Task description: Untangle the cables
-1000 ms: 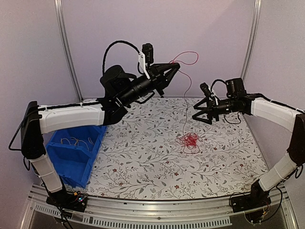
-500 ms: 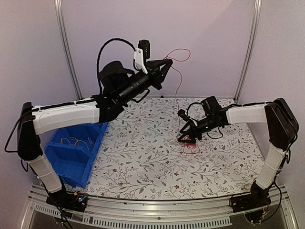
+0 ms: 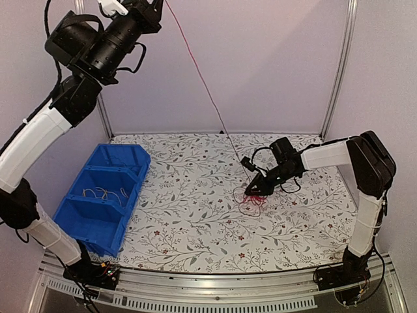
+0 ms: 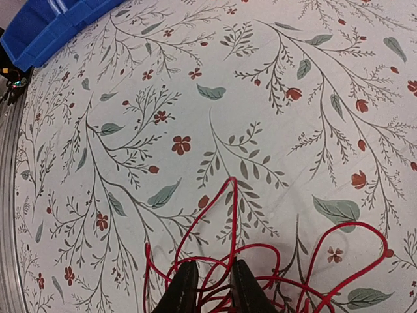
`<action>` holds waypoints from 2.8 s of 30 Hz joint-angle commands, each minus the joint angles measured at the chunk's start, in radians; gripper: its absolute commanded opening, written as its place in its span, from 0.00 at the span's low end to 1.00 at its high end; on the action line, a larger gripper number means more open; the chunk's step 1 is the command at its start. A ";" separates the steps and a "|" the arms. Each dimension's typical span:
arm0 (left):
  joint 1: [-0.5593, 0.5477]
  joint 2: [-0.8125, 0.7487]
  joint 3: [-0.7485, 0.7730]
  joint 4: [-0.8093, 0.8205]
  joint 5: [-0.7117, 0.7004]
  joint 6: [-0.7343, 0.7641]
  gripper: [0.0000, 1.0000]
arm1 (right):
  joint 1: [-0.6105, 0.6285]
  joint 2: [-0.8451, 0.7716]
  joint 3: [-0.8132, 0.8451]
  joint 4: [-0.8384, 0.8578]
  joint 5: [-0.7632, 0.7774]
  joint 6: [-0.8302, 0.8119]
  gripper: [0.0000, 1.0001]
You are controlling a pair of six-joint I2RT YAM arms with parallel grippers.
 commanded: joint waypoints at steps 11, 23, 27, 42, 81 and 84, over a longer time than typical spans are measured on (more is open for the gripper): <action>0.010 -0.174 0.119 -0.171 -0.248 0.312 0.00 | -0.069 0.055 0.045 -0.049 0.097 0.033 0.31; 0.012 -0.252 0.213 -0.261 -0.410 0.466 0.00 | -0.150 0.111 0.092 -0.070 0.277 0.064 0.46; 0.012 -0.257 0.212 -0.275 -0.426 0.486 0.00 | -0.225 0.087 0.100 -0.072 0.304 0.067 0.54; 0.010 -0.272 0.247 -0.231 -0.442 0.552 0.00 | -0.417 0.091 0.118 -0.089 0.385 0.039 0.62; 0.009 -0.453 0.078 -0.259 -0.829 0.846 0.00 | -0.607 0.124 0.192 -0.166 0.421 0.030 0.00; 0.000 -0.431 0.135 -0.159 -0.871 1.024 0.00 | -0.608 0.143 0.202 -0.171 0.442 0.034 0.00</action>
